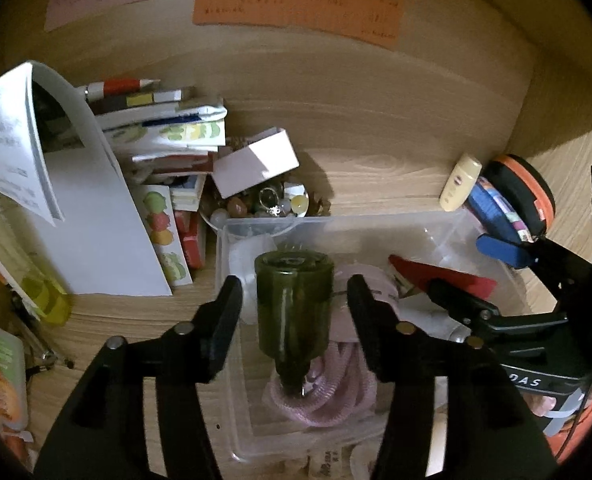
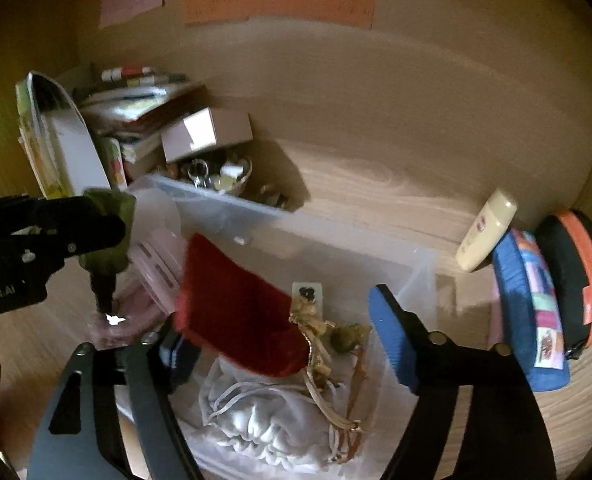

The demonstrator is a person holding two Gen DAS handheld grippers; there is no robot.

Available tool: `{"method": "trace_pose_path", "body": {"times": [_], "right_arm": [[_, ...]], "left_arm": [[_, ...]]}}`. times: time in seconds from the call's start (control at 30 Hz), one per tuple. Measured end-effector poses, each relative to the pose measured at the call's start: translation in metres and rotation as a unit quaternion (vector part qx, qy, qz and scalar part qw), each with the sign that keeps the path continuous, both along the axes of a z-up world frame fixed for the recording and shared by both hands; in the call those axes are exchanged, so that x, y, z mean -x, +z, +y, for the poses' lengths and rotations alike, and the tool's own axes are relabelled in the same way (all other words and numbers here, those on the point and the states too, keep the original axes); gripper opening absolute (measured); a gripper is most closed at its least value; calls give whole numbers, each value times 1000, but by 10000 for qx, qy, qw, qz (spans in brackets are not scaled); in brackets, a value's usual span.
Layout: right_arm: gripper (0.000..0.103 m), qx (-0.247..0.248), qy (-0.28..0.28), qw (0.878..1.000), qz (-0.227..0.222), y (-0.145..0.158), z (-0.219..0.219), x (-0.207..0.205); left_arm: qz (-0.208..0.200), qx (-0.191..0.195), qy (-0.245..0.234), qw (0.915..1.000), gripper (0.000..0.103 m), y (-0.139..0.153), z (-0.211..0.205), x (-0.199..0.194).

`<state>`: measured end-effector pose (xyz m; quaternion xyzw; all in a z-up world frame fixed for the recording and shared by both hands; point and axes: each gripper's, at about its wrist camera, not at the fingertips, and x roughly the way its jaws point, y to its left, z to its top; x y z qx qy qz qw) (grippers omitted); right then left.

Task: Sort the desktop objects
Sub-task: 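Open both tools to drop the pouch and bottle into the box, then withdraw both tools from the box toward the remaining desk items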

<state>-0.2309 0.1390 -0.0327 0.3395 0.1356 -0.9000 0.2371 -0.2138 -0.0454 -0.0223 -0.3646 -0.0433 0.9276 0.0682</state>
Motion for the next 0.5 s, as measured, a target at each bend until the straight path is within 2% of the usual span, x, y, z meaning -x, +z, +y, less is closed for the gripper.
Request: {"method": "trace_pose_path", "body": {"times": [0.27, 0.33, 0.37, 0.4, 0.43, 0.5], "right_arm": [[84, 54, -27, 9994, 344, 24, 5, -16], [89, 51, -36, 9991, 408, 28, 6, -21], [89, 49, -45, 9989, 457, 31, 8, -25], [92, 57, -60, 9987, 509, 34, 9, -28], [96, 65, -65, 9985, 533, 36, 11, -30], [96, 93, -80, 9979, 630, 41, 16, -37]], "left_arm": [[165, -41, 32, 9999, 62, 17, -3, -20], [208, -16, 63, 9998, 64, 21, -2, -26], [242, 25, 82, 9997, 67, 24, -3, -30], [285, 72, 115, 9995, 76, 26, -3, -34], [362, 112, 165, 9991, 78, 29, -3, -39], [433, 174, 193, 9987, 79, 34, -4, -47]]}}
